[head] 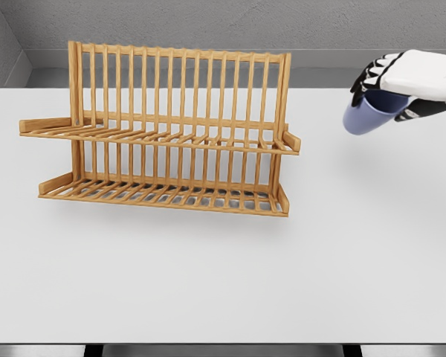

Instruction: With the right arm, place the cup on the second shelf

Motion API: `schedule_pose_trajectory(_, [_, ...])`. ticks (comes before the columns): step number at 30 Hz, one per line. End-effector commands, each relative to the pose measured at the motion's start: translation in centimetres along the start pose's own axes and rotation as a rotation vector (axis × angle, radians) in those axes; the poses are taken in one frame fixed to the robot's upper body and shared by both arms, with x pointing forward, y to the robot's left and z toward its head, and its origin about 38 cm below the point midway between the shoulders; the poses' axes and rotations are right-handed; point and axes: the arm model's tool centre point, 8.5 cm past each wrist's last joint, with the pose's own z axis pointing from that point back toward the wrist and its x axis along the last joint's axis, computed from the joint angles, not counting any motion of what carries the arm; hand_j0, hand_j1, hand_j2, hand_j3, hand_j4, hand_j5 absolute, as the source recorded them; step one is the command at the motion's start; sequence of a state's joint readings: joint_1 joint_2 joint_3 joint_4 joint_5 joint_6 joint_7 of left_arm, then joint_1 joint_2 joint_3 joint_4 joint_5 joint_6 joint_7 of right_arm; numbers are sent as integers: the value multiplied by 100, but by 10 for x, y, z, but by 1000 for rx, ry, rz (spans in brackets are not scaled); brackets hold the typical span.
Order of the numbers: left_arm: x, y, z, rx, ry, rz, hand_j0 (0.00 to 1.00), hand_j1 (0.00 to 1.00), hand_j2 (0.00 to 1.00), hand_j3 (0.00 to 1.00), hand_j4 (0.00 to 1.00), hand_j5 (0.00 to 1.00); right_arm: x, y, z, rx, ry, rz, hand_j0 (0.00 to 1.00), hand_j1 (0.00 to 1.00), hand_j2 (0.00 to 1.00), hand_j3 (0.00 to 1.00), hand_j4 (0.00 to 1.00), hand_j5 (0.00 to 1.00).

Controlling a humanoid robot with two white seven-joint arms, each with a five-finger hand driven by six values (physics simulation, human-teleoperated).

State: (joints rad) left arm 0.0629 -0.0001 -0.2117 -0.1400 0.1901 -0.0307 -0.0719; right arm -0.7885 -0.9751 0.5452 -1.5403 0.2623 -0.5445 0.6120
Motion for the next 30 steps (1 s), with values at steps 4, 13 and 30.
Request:
schedule_pose_trajectory(4, [0, 0, 0, 0, 0, 0, 100, 100, 100, 100, 100, 100, 15, -26, 6, -53, -24, 64, 61, 61, 61, 61, 61, 61])
schedule_pose_trajectory(13, [0, 0, 0, 0, 0, 0, 100, 100, 100, 100, 100, 100, 52, -44, -1, -90, -116, 151, 61, 61, 61, 61, 61, 61])
schedule_pose_trajectory(30, [0, 0, 0, 0, 0, 0, 100, 100, 100, 100, 100, 100, 89, -58, -42, -122, -280, 202, 61, 61, 61, 61, 61, 61])
